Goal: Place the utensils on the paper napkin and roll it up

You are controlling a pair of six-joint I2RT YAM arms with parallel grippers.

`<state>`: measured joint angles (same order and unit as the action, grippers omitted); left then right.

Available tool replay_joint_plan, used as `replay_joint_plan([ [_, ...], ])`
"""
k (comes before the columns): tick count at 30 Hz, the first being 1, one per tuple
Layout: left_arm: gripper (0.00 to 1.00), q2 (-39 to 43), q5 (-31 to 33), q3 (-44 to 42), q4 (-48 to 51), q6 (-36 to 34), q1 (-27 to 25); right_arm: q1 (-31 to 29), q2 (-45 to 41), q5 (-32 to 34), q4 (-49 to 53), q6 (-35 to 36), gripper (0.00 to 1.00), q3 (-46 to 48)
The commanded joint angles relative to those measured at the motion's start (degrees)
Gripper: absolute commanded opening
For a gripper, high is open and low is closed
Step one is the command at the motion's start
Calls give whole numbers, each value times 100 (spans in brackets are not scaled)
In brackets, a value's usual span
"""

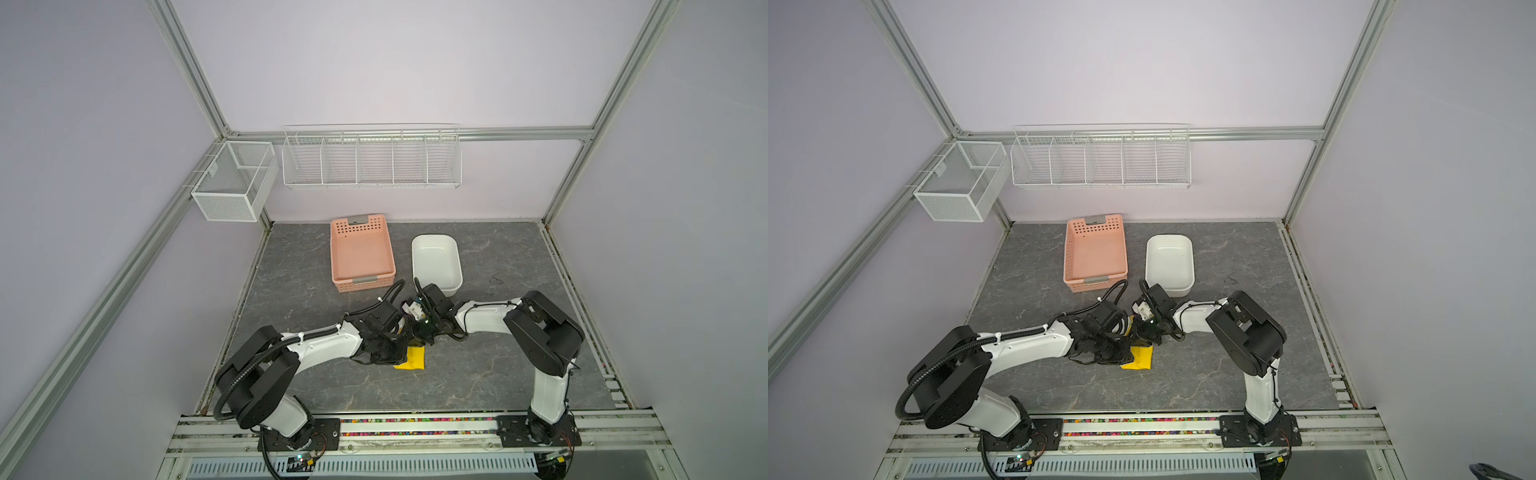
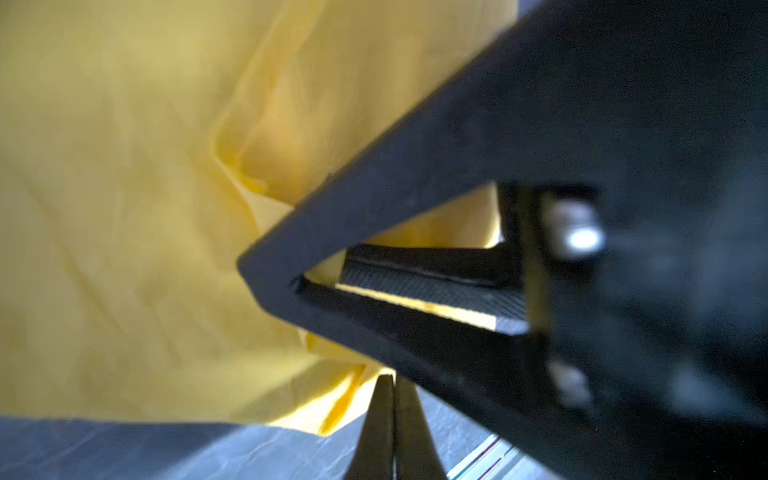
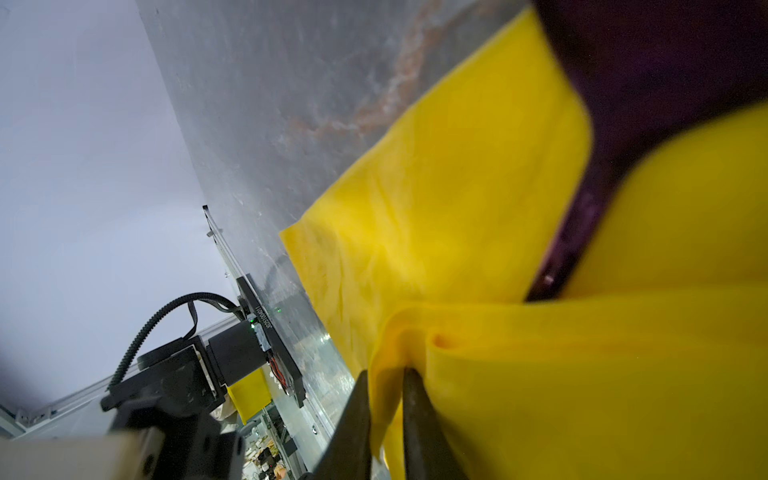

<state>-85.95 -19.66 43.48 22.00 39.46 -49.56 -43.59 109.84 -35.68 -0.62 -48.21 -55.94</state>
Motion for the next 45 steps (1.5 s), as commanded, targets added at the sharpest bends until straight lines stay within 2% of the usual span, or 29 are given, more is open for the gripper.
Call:
replay_joint_plan([
  [1, 0, 330, 488, 83, 296, 84, 20, -25, 108, 105, 167, -35, 23, -16],
  [4, 0, 417, 644, 142, 459, 71, 126, -24, 116, 105, 183, -23, 31, -23],
  [8, 0, 513, 715, 95, 455, 83, 287, -23, 107, 113, 211, -19, 36, -18],
  [13, 0, 589, 724, -36, 265, 187, 505, -25, 90, 135, 235, -24, 38, -9],
  [18, 0, 625, 744, -83, 91, 284, 640, -25, 46, 189, 233, -64, 35, 18],
  [24, 0, 475, 739, -15, 35, 296, 711, -21, -19, 194, 154, -153, 27, 82],
  [33, 0, 233, 612, 144, -7, 205, 720, -23, -146, 206, 111, -197, 26, 129],
  [40, 0, -16, 572, 306, 31, 124, 722, -27, -147, 249, 89, -233, 15, 172],
  [45, 0, -79, 584, 385, 41, 97, 720, -35, -112, 245, 69, -247, 14, 167],
])
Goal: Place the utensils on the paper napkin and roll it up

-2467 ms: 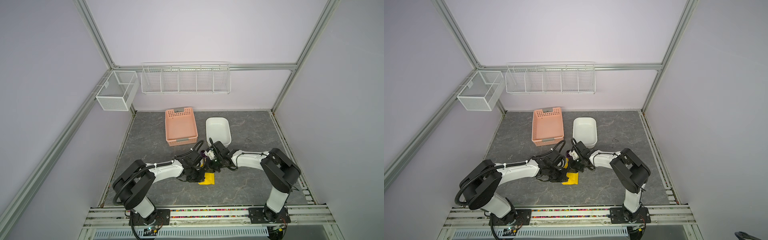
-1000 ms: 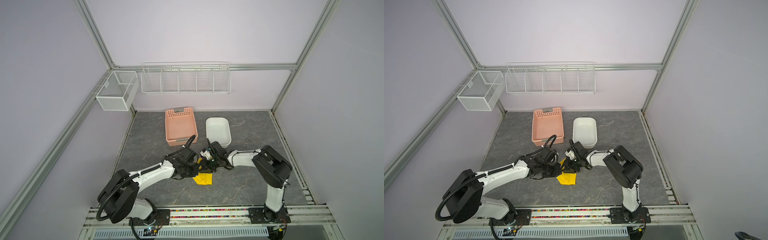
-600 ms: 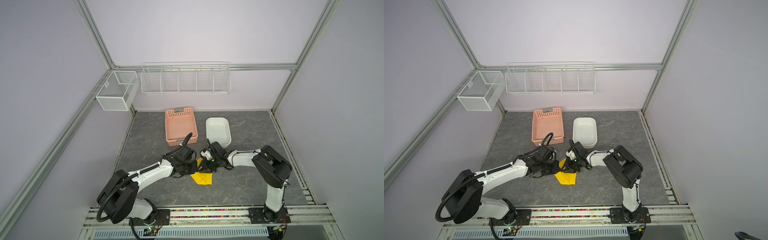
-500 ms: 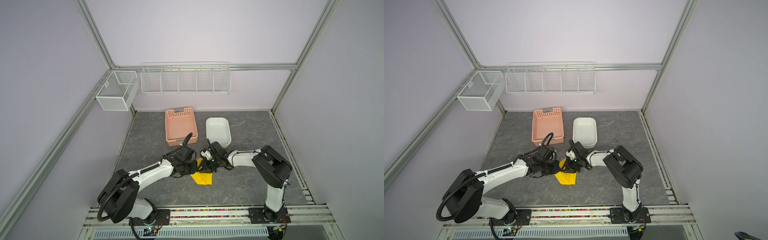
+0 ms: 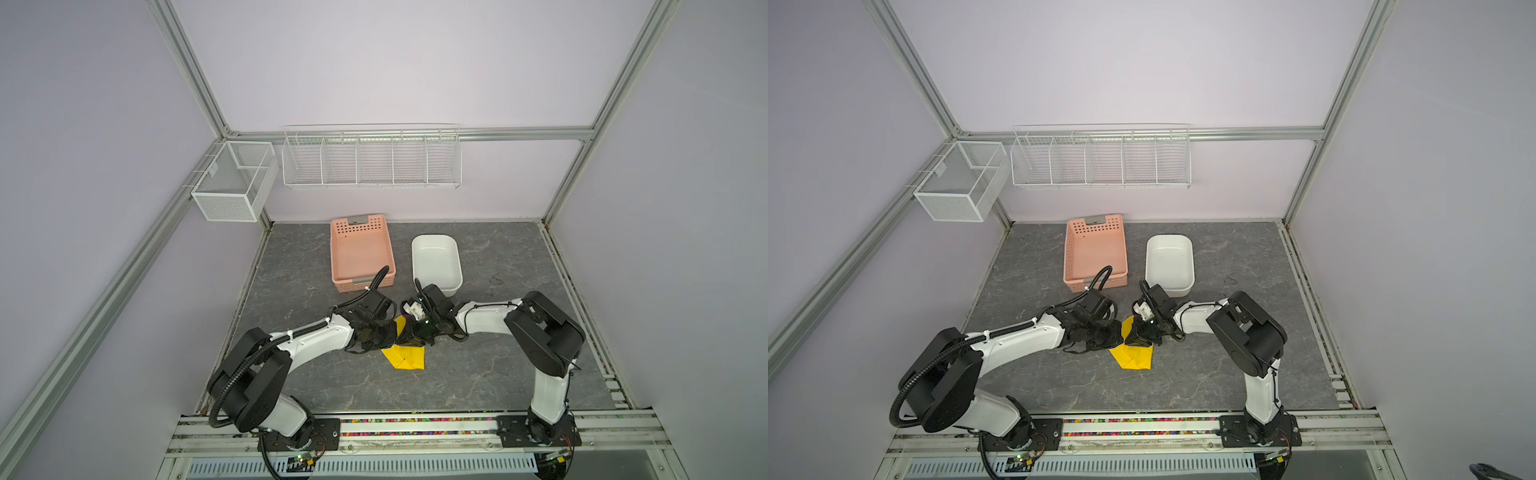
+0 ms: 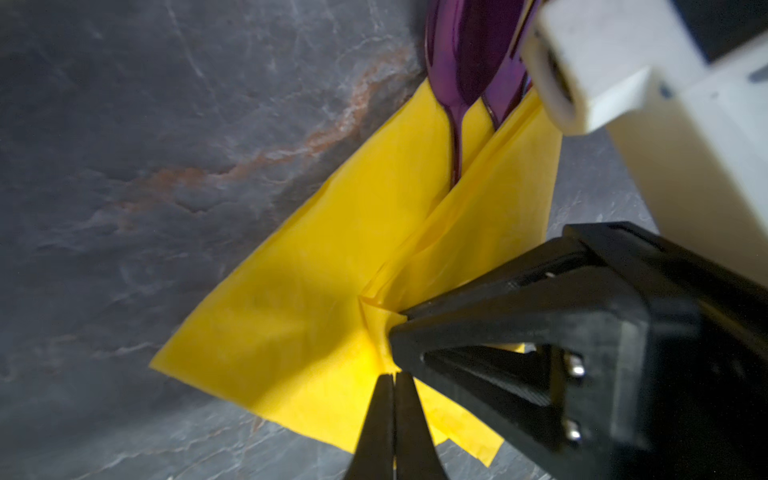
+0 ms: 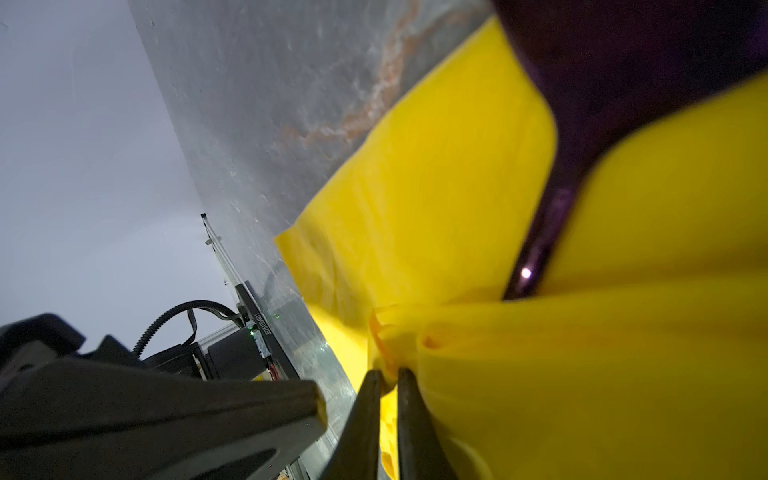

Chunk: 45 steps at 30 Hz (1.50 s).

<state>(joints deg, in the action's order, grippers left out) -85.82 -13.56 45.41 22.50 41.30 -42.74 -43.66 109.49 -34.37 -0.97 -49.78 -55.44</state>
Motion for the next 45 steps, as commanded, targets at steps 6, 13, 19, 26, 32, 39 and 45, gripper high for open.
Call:
replay_joint_plan([
  [6, 0, -219, 28, 277, 4, -122, 47, -56, -86, 134, 139, -93, 15, 106],
  [13, 0, -464, 34, 415, 20, -199, 47, -79, -57, 144, 129, -115, 8, 122],
  [19, 0, -728, -14, 504, 19, -262, 47, -92, -59, 144, 112, -133, 7, 113],
  [26, 0, -1004, -16, 456, 121, -347, 47, -99, -138, 143, 105, -146, 10, 121],
  [32, 0, -1031, 58, 414, 195, -385, 47, -100, -435, 220, 266, -126, 21, 108],
  [39, 0, -955, 109, 392, 231, -394, 60, -99, -784, 505, 824, 84, 21, 63],
  [45, 0, -898, 157, 390, 252, -390, 65, -113, -716, 581, 1090, 217, 12, -32],
])
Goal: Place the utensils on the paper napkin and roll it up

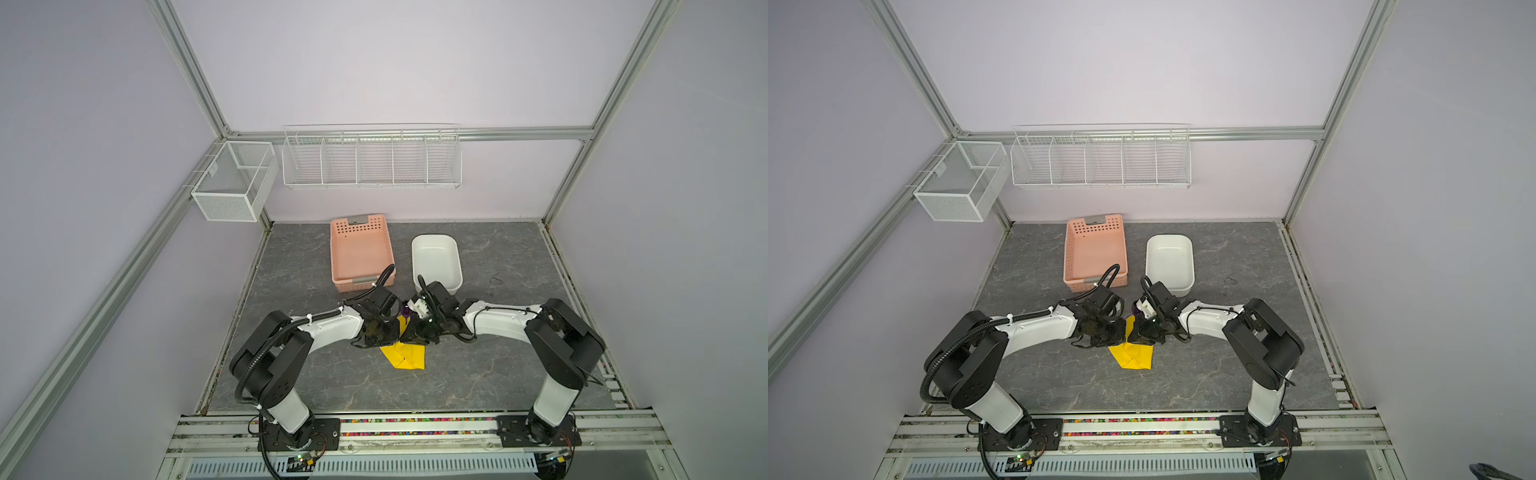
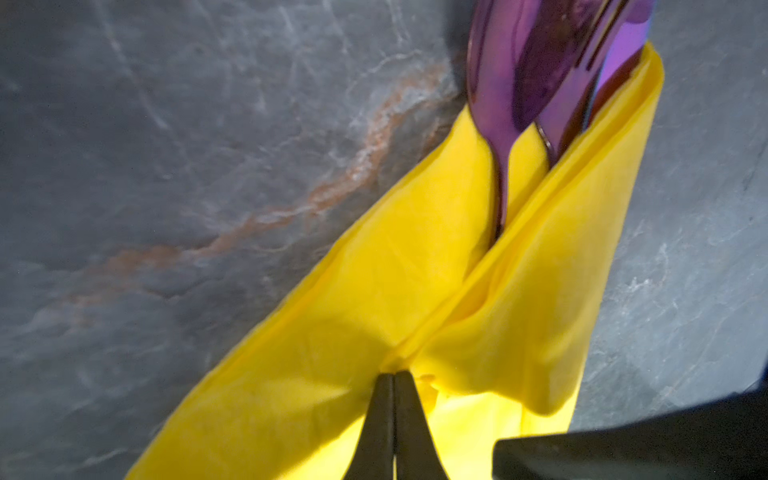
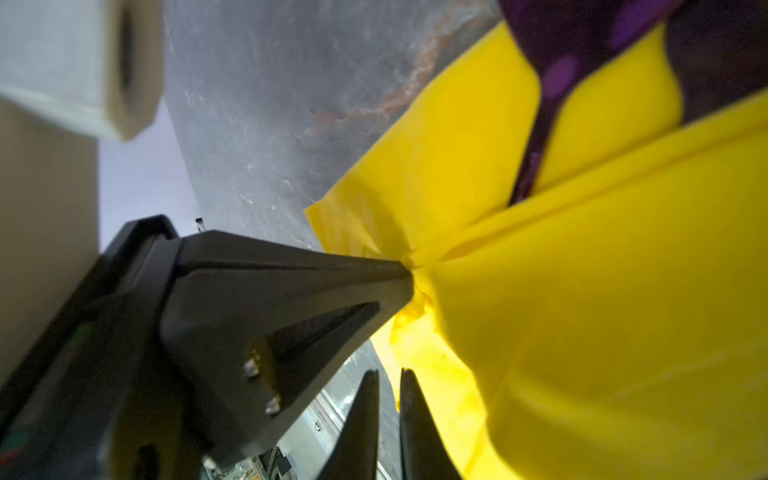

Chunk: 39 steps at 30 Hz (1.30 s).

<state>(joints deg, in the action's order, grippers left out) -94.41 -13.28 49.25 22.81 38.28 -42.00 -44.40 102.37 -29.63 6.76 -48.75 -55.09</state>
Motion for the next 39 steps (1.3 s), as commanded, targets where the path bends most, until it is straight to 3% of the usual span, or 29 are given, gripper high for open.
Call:
replay_joint_plan([
  [1, 0, -14, 135, 7, 227, -90, -10, -38, 34, 91, 309, 127, 11, -79],
  [18, 0, 942, 157, 217, 575, -6, -8, -123, 565, -61, 35, 116, 8, -143],
  [31, 0, 315, -552, 41, -286, 215, -8, -121, 513, -38, 49, 91, 7, -131],
  [39, 0, -11, -184, -56, -70, -5, -5, -121, 429, -32, 62, 74, 7, -127],
])
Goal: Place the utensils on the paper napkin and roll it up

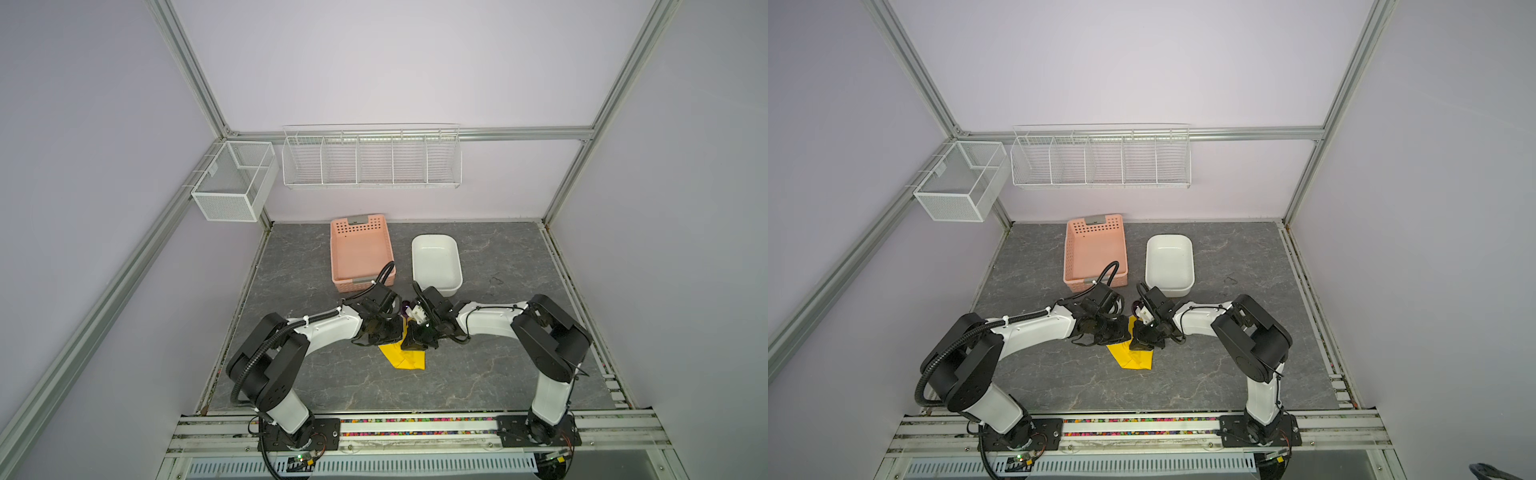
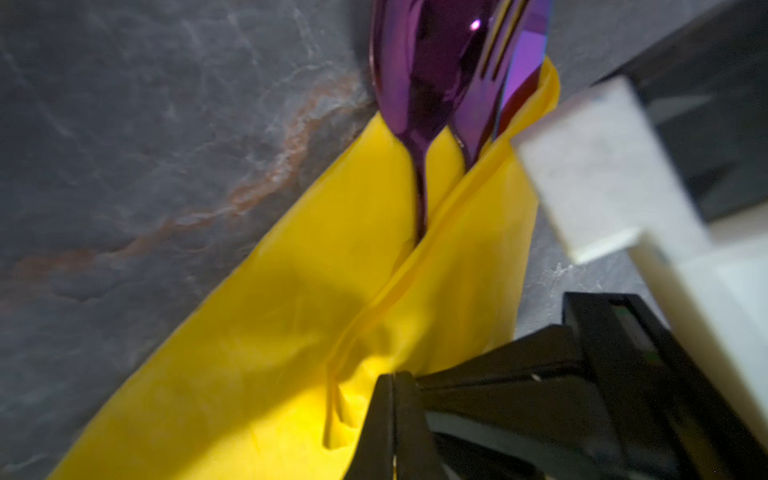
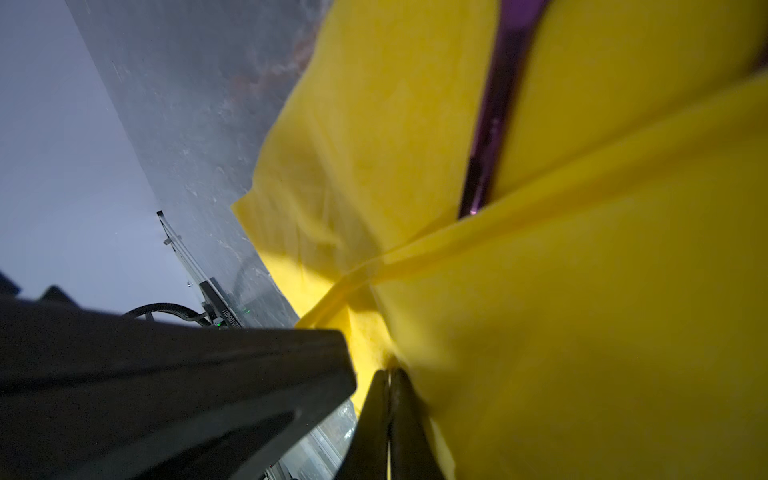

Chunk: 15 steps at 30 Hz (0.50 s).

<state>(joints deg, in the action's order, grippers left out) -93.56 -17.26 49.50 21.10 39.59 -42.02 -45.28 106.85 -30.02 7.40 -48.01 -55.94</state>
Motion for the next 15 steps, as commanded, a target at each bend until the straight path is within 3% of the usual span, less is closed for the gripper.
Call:
replay_joint_plan([
  [1, 0, -131, 263, -97, 138, -167, -8, -40, -40, 5, -2, -7, 7, -40],
  [15, 0, -104, 491, -210, 254, -248, 1, 343, -1257, 498, 679, 134, 8, 303],
])
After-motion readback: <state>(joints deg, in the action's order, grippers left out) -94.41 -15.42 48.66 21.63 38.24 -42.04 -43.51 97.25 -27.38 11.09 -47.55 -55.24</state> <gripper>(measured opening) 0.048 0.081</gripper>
